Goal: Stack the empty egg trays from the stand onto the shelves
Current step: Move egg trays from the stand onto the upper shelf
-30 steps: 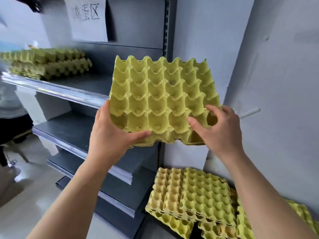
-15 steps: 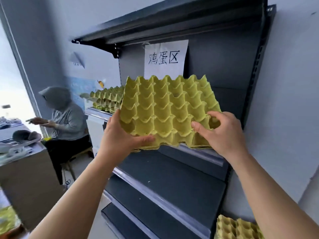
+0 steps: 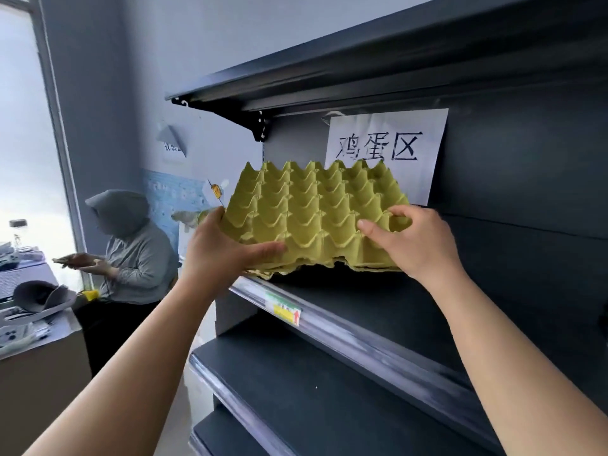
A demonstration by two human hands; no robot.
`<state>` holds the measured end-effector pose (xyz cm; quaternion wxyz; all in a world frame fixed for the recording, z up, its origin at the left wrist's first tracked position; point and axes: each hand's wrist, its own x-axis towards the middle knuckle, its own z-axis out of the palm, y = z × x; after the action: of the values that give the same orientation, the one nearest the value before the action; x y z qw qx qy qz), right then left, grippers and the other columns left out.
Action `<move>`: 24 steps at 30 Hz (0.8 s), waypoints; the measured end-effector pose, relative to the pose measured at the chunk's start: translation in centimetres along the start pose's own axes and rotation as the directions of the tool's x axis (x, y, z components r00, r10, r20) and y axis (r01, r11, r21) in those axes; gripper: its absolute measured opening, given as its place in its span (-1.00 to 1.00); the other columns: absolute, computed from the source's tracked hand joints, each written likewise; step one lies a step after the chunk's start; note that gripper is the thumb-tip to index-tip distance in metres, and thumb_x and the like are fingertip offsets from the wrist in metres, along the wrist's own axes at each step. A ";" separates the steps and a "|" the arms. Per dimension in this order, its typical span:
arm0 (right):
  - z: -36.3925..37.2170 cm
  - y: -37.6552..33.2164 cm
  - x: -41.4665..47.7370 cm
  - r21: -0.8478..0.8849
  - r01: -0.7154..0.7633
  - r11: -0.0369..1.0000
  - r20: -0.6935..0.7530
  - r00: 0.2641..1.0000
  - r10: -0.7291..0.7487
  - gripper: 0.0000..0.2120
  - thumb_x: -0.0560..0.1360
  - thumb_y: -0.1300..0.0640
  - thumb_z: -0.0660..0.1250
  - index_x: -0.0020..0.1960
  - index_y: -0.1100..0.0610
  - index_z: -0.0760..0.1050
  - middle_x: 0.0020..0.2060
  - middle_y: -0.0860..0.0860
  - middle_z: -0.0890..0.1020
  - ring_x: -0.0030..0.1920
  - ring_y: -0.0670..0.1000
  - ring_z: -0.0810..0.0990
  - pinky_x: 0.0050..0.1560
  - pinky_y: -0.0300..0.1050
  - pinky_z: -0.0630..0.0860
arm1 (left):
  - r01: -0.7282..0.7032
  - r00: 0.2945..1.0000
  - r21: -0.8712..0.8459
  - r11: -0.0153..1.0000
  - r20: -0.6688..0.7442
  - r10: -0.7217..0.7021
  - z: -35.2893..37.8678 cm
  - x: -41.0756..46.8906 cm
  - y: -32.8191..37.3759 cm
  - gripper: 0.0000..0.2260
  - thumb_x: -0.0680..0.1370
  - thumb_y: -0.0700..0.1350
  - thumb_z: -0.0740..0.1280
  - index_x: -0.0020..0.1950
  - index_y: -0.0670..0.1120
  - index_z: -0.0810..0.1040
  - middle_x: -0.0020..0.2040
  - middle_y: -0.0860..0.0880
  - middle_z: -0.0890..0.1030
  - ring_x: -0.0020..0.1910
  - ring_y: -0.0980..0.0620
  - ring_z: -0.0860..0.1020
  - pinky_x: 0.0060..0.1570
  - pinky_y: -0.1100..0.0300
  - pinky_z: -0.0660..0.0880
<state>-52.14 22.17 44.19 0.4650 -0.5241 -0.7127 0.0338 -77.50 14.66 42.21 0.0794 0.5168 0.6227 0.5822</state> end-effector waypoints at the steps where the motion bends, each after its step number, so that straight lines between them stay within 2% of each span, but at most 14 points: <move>1: 1.0 -0.4 1.2 0.005 0.003 1.000 0.004 1.000 -0.003 -0.25 0.25 -0.45 0.30 0.27 0.02 0.48 0.25 0.03 0.51 0.27 0.06 0.45 0.13 -0.06 0.42 | 0.000 1.000 -0.001 1.000 -0.006 0.000 -0.1 1.5 -0.7 -0.14 0.16 0.08 0.64 0.39 -0.04 0.39 -0.12 0.30 0.42 -0.08 0.23 0.47 0.01 0.30 0.29; 5: 4.9 -2.0 4.9 -0.007 0.013 1.000 0.005 1.000 -0.013 -0.21 0.23 -0.47 0.30 0.28 0.04 0.48 0.24 0.06 0.52 0.26 0.07 0.46 0.21 0.01 0.45 | 0.009 1.000 -0.019 1.000 -0.001 -0.009 -0.5 7.1 -3.8 -0.04 0.08 0.20 0.62 0.41 -0.02 0.38 0.16 0.06 0.51 0.24 0.02 0.47 0.19 0.16 0.34; 8: 7.8 -2.8 6.9 -0.061 -0.005 0.998 0.020 1.000 0.006 -0.17 0.22 -0.50 0.27 0.28 0.04 0.47 0.25 0.08 0.51 0.27 0.10 0.44 0.23 0.06 0.44 | 0.019 0.999 -0.058 0.998 0.033 -0.017 -0.4 10.9 -6.2 0.05 0.10 0.19 0.62 0.49 -0.06 0.28 0.32 0.00 0.49 0.28 0.04 0.44 0.24 0.16 0.31; 12: 11.2 -4.1 8.7 -0.114 -0.051 0.992 0.023 0.998 0.054 -0.15 0.22 -0.51 0.26 0.30 0.05 0.46 0.29 0.07 0.49 0.30 0.10 0.43 0.24 0.06 0.43 | 0.000 0.995 -0.134 0.991 0.099 0.013 -0.3 15.8 -9.2 0.08 0.08 0.19 0.61 0.51 -0.08 0.26 0.26 0.05 0.49 0.18 0.11 0.43 0.21 0.20 0.32; 18: 15.6 -6.3 9.7 -0.188 -0.186 0.964 -0.044 0.982 0.181 -0.07 0.17 -0.56 0.20 0.31 0.05 0.44 0.30 0.08 0.48 0.29 0.13 0.43 0.24 0.09 0.43 | -0.059 0.961 -0.203 0.977 0.254 0.111 -0.2 22.5 -12.7 0.13 0.05 0.21 0.59 0.52 -0.11 0.22 0.39 -0.07 0.44 0.20 0.09 0.41 0.23 0.16 0.34; 24: 18.3 -8.3 9.6 -0.266 -0.282 0.922 -0.104 0.959 0.264 -0.04 0.15 -0.58 0.17 0.32 0.05 0.43 0.28 0.11 0.48 0.28 0.15 0.42 0.23 0.09 0.43 | -0.068 0.912 -0.215 0.974 0.382 0.148 0.3 26.7 -15.5 0.12 0.06 0.20 0.57 0.52 -0.14 0.23 0.31 -0.05 0.50 0.15 0.07 0.46 0.17 0.19 0.39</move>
<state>-71.00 33.94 44.31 0.4009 -0.6792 -0.6144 -0.0196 -97.90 37.83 43.07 0.2217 0.6470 0.5034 0.5281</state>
